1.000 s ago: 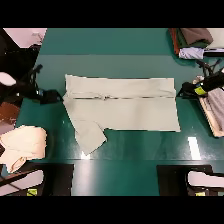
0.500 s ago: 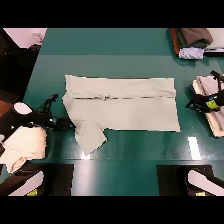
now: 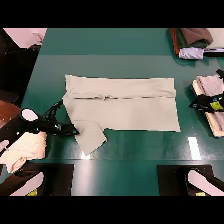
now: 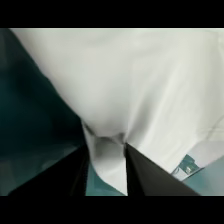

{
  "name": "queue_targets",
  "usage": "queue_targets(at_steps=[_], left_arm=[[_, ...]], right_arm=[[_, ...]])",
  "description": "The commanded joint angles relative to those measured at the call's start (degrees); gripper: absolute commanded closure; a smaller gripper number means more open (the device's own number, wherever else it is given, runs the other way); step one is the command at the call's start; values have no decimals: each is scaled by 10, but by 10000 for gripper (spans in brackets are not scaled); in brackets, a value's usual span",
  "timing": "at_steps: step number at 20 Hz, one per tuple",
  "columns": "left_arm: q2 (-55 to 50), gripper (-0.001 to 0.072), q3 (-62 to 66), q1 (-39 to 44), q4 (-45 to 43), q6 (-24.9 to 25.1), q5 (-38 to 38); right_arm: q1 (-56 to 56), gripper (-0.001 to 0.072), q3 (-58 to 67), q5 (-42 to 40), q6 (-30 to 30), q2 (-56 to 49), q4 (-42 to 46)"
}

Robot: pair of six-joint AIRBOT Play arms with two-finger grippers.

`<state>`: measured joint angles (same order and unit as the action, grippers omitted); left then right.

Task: Fold the shirts.

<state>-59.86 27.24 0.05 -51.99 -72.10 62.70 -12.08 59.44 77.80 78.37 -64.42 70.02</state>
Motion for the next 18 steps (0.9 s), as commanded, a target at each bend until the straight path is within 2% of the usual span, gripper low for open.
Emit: queue_targets(at_steps=[1, 2, 3, 8, 13, 15, 18], left_arm=[[1, 422, -2, 1, -1, 5, 14], [1, 593, -1, 1, -1, 5, 13], [1, 672, 1, 1, -3, 5, 13], [1, 683, 72, 1, -19, -15, 38], [1, 683, 129, 1, -17, -14, 62], [1, 682, 129, 1, -16, -14, 43], [1, 682, 129, 1, -16, -14, 20]], right_arm=[[0, 335, 0, 2, 0, 2, 0], [-1, 335, 0, 2, 0, 2, 0], [0, 335, 0, 3, 0, 2, 0], [-9, 335, -16, 38, -9, 1, 5], [-103, 325, -136, 21, -24, -16, 2], [-139, 327, -174, 21, -31, -43, -28], [-152, 350, -210, 10, -89, -84, -106]])
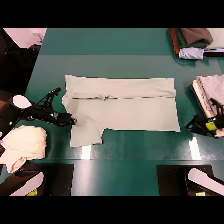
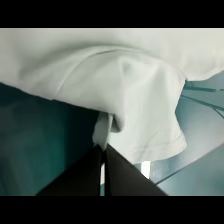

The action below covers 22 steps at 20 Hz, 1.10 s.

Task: Fold the shirts.

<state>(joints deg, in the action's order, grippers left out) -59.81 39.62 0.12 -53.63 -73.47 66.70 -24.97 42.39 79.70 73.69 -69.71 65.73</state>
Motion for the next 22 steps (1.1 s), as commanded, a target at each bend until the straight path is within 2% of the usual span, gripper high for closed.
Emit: queue_targets(at_steps=[1, 4, 5, 7, 8, 9, 11, 14, 17, 19, 22], left_arm=[[1, 682, 6, 0, 0, -1, -21], [1, 682, 6, 0, 0, 0, -19], [1, 682, 6, 0, 0, 0, -19], [1, 682, 6, 0, 0, 0, -19], [1, 682, 6, 0, 0, -1, -19], [1, 682, 6, 0, -1, -1, -14], [6, 684, 6, 0, -9, -4, 1], [80, 683, 6, 0, -83, -46, 24], [194, 683, 6, 0, -149, -78, 108], [267, 683, 6, 0, -148, -96, 136], [322, 683, 8, 0, -103, -107, 122]], right_arm=[[-18, 349, -44, -17, -44, -40, -79], [9, 354, -42, -47, -44, -52, -91], [19, 414, -42, -54, -44, -51, -91], [37, 471, -42, -63, -44, -51, -91], [43, 618, -42, -63, -44, -51, -90], [46, 698, -42, -62, -44, -51, -88], [45, 698, -42, -50, -44, -37, -87], [31, 699, -42, 2, -43, 40, -69], [9, 698, -42, 66, -31, 148, -20], [-2, 698, -42, 77, -4, 213, 5], [19, 698, -42, 64, 16, 266, -2]])
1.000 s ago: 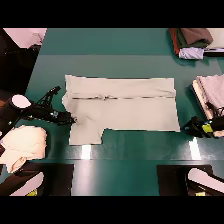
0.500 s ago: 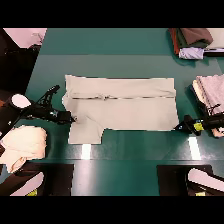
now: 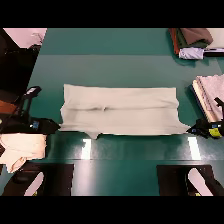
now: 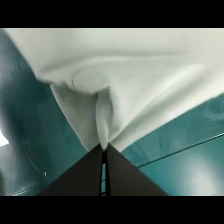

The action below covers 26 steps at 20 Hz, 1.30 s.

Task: Fold the shirts.

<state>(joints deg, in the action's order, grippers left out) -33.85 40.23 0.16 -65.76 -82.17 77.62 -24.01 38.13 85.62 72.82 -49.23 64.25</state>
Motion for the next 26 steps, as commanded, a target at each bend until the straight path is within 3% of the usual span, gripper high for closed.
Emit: queue_targets(at_steps=[1, 5, 11, 16, 21, 22, 23, 24, 26], left_arm=[[60, 683, 12, 0, 37, -19, 11], [-12, 683, 89, 0, 41, 14, -46], [-225, 682, 170, 0, 45, 78, -139], [-370, 682, 211, 0, 45, 92, -218], [-430, 678, 222, 0, 45, 89, -278], [-430, 459, 224, 0, 45, 84, -285], [-430, 181, 230, 0, 45, 77, -285], [-430, 154, 242, -2, 45, 70, -276], [-430, 179, 280, -2, 44, 71, -222]], right_arm=[[26, 699, 2, -7, 32, 69, 12], [119, 699, 78, -61, 67, 22, 14], [188, 699, 223, -95, 73, -152, 15], [194, 699, 315, -96, 77, -281, 14], [193, 670, 374, -103, 82, -379, -20], [188, 463, 388, -115, 82, -396, -44], [182, 280, 403, -121, 82, -410, -73], [174, 242, 422, -121, 81, -423, -104], [153, 242, 453, -88, 68, -437, -120]])
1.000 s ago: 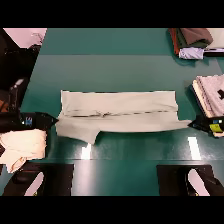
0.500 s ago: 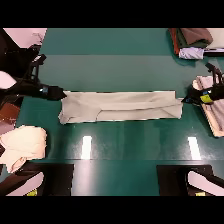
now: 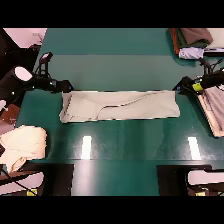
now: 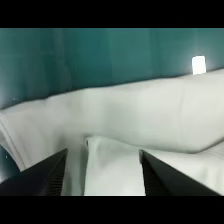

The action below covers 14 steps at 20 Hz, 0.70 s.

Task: Fold the shirts.

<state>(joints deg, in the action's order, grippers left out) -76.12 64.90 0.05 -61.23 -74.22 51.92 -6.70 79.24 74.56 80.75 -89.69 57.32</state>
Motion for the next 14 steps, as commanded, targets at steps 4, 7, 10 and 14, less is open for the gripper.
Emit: queue_targets(at_steps=[4, 7, 10, 14], left_arm=[[-7, 468, 69, 0, 13, -8, 141], [-7, 672, 68, 0, 27, -8, 154], [-7, 672, 67, 0, 55, -8, 148], [-7, 681, 66, 32, 57, -9, 131]], right_arm=[[-69, 232, 17, 103, -64, -32, -47], [-100, 9, -49, 99, -78, -32, -49], [-111, 16, -106, 55, -112, -32, -53], [-92, 19, -133, 38, -148, -36, -53]])
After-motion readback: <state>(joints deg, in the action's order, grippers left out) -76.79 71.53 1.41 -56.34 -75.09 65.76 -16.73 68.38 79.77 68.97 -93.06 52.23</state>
